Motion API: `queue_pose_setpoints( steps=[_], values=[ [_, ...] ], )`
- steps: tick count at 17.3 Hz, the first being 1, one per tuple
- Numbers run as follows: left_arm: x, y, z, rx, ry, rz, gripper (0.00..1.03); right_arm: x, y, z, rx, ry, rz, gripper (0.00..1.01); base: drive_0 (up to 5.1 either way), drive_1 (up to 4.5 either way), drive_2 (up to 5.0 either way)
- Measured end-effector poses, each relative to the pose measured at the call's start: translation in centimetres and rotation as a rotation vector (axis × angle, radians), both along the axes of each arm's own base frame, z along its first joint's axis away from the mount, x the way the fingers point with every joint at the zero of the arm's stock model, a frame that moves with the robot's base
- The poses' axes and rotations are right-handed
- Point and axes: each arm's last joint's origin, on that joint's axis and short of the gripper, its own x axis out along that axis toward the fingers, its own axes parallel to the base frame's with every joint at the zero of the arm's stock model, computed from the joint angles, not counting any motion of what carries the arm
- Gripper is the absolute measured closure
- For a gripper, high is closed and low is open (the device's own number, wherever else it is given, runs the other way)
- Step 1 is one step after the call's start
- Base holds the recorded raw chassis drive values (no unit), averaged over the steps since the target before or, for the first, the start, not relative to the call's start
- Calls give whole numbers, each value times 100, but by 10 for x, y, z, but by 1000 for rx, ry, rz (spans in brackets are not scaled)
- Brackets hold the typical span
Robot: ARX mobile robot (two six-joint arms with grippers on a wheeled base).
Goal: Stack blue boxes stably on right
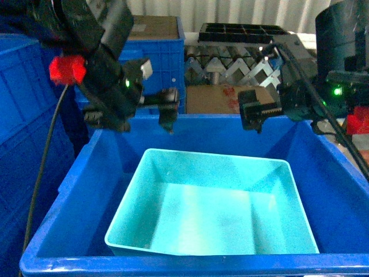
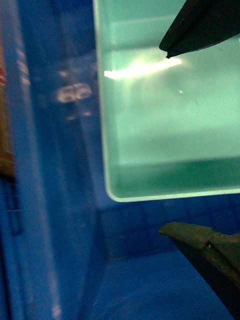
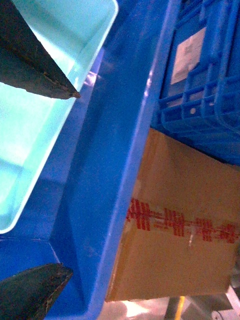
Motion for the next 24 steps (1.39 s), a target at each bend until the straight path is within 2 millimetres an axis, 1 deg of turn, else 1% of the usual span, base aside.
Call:
queue_pose_setpoints(
  steps=[1,2,3,5,6,7,9,10,12,13,14,15,16,17,18,19,20,21,22,23,24],
  values=[
    [-2,1,28,-35,-59,25,5,-1,-1,15,7,-37,-4,3,0,0,0],
    [-9,6,51,-63,-118,50,5,-4,-8,27,20,-66,-19,3,0,0,0],
    [-22,15,63,-76,-136,72,5,-10,-24,41,36,-96,-56,3,0,0,0],
    [-61,55,75,-57,-123,183,5,-34,-68,72,47,-149,-142,3,0,0,0],
    [-84,73,82,-56,-121,229,5,-55,-92,91,48,-180,-195,3,0,0,0],
    [-110,81,91,-43,-115,261,5,-74,-101,107,53,-204,-204,3,0,0,0],
    [-157,68,110,-76,-132,231,5,-117,-97,129,61,-213,-172,3,0,0,0],
    [-175,63,119,-101,-153,226,5,-137,-97,137,65,-223,-177,3,0,0,0],
    [-207,67,133,-98,-186,322,5,-178,-91,151,80,-209,-212,3,0,0,0],
    [-220,71,138,-104,-227,377,5,-197,-84,157,113,-215,-204,3,0,0,0],
    [-229,73,140,-106,-239,417,5,-210,-77,163,148,-217,-214,3,0,0,0],
    [-229,74,141,-118,-246,432,5,-213,-72,168,157,-262,-243,3,0,0,0],
    [-228,73,139,-117,-236,436,5,-212,-72,166,155,-255,-259,3,0,0,0],
    [-227,73,139,-117,-244,435,5,-212,-74,158,155,-385,-280,13,0,0,0],
    [-226,75,131,-124,-533,413,16,-223,-77,140,138,-443,-277,26,0,0,0],
    [-242,84,113,-80,-712,369,28,-234,-81,127,134,-478,-280,38,0,0,0],
    [-255,90,99,-23,-849,326,41,-243,-84,117,131,-497,-285,51,0,0,0],
    [-263,96,91,6,-939,309,54,-252,-86,106,127,-497,-276,64,0,0,0],
    [-272,100,81,24,-968,296,67,-259,-89,93,123,-484,-265,77,0,0,0],
    [-281,103,70,38,-966,285,79,-265,-97,83,117,-474,-274,90,0,0,0],
    [-288,106,61,47,-961,280,92,-272,-99,75,109,-474,-290,100,0,0,0]
  ],
)
